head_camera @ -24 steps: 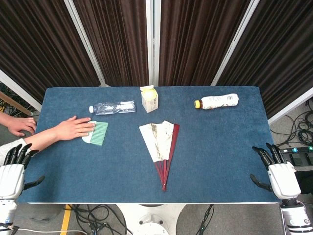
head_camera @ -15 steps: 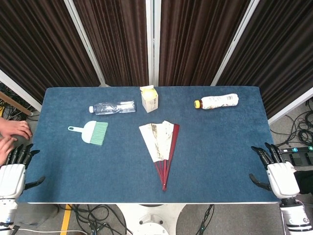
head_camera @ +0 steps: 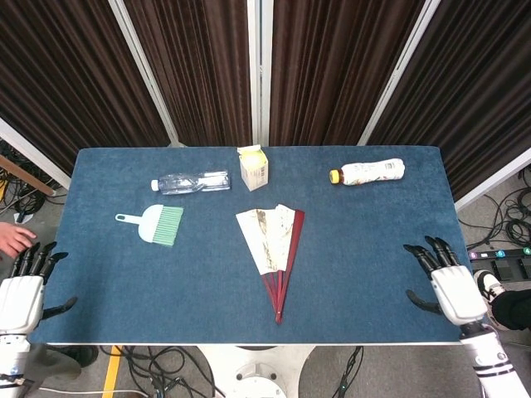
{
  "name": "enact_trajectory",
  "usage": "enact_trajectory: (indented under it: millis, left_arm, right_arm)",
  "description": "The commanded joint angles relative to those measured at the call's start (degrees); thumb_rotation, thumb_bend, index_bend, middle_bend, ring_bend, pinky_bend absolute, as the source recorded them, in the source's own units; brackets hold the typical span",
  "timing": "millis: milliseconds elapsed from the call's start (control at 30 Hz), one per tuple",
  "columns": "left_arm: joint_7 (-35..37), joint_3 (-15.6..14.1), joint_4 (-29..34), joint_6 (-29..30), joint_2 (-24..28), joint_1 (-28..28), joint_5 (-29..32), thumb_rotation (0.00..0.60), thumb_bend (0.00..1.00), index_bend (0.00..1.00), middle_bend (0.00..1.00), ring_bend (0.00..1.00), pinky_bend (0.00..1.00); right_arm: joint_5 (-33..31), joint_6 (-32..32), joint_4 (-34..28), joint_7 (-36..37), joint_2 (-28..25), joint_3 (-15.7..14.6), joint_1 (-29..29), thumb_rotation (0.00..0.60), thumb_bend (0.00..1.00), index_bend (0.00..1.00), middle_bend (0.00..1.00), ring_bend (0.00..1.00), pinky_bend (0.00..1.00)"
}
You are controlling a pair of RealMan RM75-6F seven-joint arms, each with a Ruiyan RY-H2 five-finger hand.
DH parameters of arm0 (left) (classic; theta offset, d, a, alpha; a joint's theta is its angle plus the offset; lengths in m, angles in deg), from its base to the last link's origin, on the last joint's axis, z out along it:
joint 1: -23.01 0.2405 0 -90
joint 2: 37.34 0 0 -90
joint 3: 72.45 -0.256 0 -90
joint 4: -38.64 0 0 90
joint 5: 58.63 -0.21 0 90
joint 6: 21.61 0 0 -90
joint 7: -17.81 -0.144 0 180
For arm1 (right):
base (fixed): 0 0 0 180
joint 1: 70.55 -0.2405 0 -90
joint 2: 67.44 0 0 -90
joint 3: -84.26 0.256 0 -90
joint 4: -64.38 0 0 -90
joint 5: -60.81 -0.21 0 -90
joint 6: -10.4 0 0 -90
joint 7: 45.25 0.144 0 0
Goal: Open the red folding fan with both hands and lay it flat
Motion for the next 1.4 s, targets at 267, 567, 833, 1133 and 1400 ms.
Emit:
enact_trajectory:
  millis: [267, 567, 833, 1133, 1400]
  left_arm:
    - [-0.16, -0.33, 0.31, -0.09, -0.04, 0.25, 0.27, 0.6, 0.0, 0.22, 0.1, 0.01, 0.08]
    - [0.72, -0.2, -0.11, -0.3, -0.17, 0.46, 1.15, 0.6, 0.0, 0.22, 0.1, 0.01, 0.08]
    - [1.7, -0.22, -0.58, -0.76, -0.39, 0.39, 1.4, 0.6, 0.0, 0.22, 0.1, 0.01, 0.08]
    - [2.81, -0.14, -1.11, -0.88, -0.41, 0.39, 1.51, 0.6, 0.0, 0.23, 0.1, 0.01, 0.08]
    - [3.2, -0.09, -1.46, -0.67, -0.57, 0.48, 1.48, 0.6, 0.0, 0.23, 0.1, 0.01, 0.08]
  right_arm:
    - [-4.36, 21.3, 8.46, -4.84, 16.46, 6.33, -18.82, 0.6, 0.0, 0.29, 0.26, 0.0, 0.02]
    - [-6.9, 24.36, 25.07, -9.37, 33.17, 7.81, -26.1, 0.6, 0.03, 0.3, 0.26, 0.0, 0.02]
    - [-5.86, 21.24, 35.37, -7.9, 41.58, 6.27, -27.57, 0.6, 0.06, 0.31, 0.26, 0.0, 0.02]
    - [-3.47, 15.14, 47.49, -2.69, 49.51, 4.42, -27.83, 0.6, 0.1, 0.35, 0.28, 0.0, 0.0]
    - [-0.15, 10.81, 58.49, 2.73, 54.93, 1.96, -29.18, 0.6, 0.25, 0.44, 0.35, 0.06, 0.0]
